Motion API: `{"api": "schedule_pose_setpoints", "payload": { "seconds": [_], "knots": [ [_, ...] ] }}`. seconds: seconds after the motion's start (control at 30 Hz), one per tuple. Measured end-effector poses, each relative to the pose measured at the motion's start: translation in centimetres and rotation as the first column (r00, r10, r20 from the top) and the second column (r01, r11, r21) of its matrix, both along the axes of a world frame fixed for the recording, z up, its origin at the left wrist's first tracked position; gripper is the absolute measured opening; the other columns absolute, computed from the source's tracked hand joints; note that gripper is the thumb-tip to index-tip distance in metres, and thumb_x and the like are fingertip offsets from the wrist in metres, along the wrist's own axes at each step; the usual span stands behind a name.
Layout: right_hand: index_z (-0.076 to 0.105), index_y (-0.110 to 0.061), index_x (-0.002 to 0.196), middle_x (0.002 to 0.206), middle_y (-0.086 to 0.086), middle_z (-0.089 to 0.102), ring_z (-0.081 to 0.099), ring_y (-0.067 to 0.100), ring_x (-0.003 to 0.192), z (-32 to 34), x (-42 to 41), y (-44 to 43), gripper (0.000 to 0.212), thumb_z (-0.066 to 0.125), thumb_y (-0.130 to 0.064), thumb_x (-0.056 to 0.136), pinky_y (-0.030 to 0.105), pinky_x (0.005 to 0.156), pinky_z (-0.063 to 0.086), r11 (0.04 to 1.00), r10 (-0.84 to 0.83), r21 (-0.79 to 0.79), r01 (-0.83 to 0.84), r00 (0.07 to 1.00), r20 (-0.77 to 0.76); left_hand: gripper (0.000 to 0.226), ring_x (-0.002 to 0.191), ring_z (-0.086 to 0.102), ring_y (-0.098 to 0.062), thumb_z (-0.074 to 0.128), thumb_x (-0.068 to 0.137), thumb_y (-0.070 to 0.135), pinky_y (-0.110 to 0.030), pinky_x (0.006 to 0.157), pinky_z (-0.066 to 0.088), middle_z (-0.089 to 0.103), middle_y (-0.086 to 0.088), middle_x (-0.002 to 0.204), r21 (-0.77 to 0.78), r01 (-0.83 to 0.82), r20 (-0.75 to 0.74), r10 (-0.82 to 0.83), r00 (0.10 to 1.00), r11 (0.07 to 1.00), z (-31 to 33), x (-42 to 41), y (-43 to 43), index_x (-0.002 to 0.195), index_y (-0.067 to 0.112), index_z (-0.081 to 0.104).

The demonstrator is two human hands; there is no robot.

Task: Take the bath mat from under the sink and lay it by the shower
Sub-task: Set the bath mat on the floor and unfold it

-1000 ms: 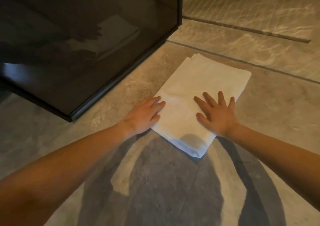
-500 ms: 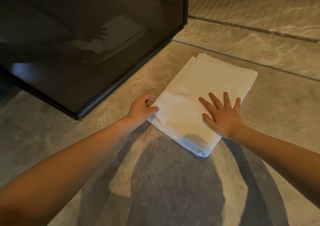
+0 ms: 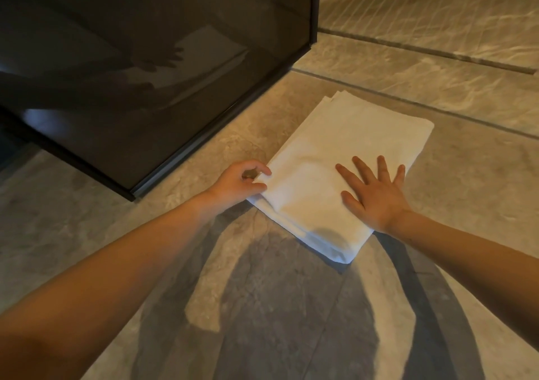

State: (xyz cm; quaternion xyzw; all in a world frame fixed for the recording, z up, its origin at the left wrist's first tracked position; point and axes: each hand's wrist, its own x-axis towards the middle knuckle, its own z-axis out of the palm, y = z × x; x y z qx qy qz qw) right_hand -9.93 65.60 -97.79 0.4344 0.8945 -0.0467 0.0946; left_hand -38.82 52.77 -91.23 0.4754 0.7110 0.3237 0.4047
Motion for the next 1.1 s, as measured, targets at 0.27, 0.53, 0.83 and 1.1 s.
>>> {"api": "schedule_pose_setpoints", "payload": {
  "seconds": [0.27, 0.53, 0.83, 1.1],
  "knots": [
    [-0.016, -0.048, 0.148, 0.165, -0.004, -0.003, -0.004, 0.047, 0.146, -0.1, 0.0, 0.1, 0.065, -0.001, -0.068, 0.088, 0.071, 0.111, 0.001, 1.0, 0.005, 0.002, -0.005, 1.0, 0.028, 0.032, 0.111, 0.059, -0.016, 0.054, 0.093, -0.007, -0.026, 0.08, 0.057, 0.054, -0.002, 0.131, -0.273, 0.101, 0.454, 0.035, 0.89, 0.957, 1.4, -1.1, 1.4, 0.114, 0.007, 0.072],
    [0.009, -0.05, 0.15, 0.16, 0.002, 0.02, 0.023, 0.041, 0.142, 3.7, -2.2, 2.7, 0.059, 0.029, -0.063, 0.096, 0.057, 0.111, 0.02, 0.949, -0.098, -0.306, 0.075, 0.993, -0.059, 0.048, 0.106, 0.06, -0.015, 0.043, 0.093, -0.015, -0.029, 0.077, 0.06, 0.046, -0.002, 0.143, -0.269, 0.125, 0.697, 0.104, 0.709, 0.955, 3.9, 1.1, 2.0, 0.129, 0.011, 0.062],
    [0.041, -0.039, 0.143, 0.142, 0.005, 0.046, 0.06, 0.035, 0.101, 14.2, -8.4, 5.5, 0.052, 0.05, -0.052, 0.093, 0.03, 0.051, 0.054, 0.687, -0.391, -0.704, 0.179, 0.908, -0.151, 0.055, 0.124, 0.045, 0.001, 0.048, 0.092, -0.005, -0.029, 0.095, 0.05, 0.042, 0.022, 0.14, -0.201, 0.442, 0.38, -0.346, 0.858, 0.874, 5.4, 7.4, 3.7, 0.133, 0.03, 0.059],
    [0.048, -0.024, 0.144, 0.148, 0.0, 0.044, 0.058, 0.018, 0.102, 11.9, -3.2, 5.0, 0.061, 0.059, -0.003, 0.087, 0.019, 0.06, 0.054, 0.807, -0.365, -0.576, 0.129, 0.876, -0.315, 0.053, 0.128, 0.046, -0.018, 0.048, 0.092, -0.005, -0.043, 0.098, 0.05, 0.044, 0.01, 0.144, -0.243, 0.417, 0.541, -0.235, 0.807, 0.876, 5.3, 8.4, 3.7, 0.119, 0.036, 0.069]
  ]
}}
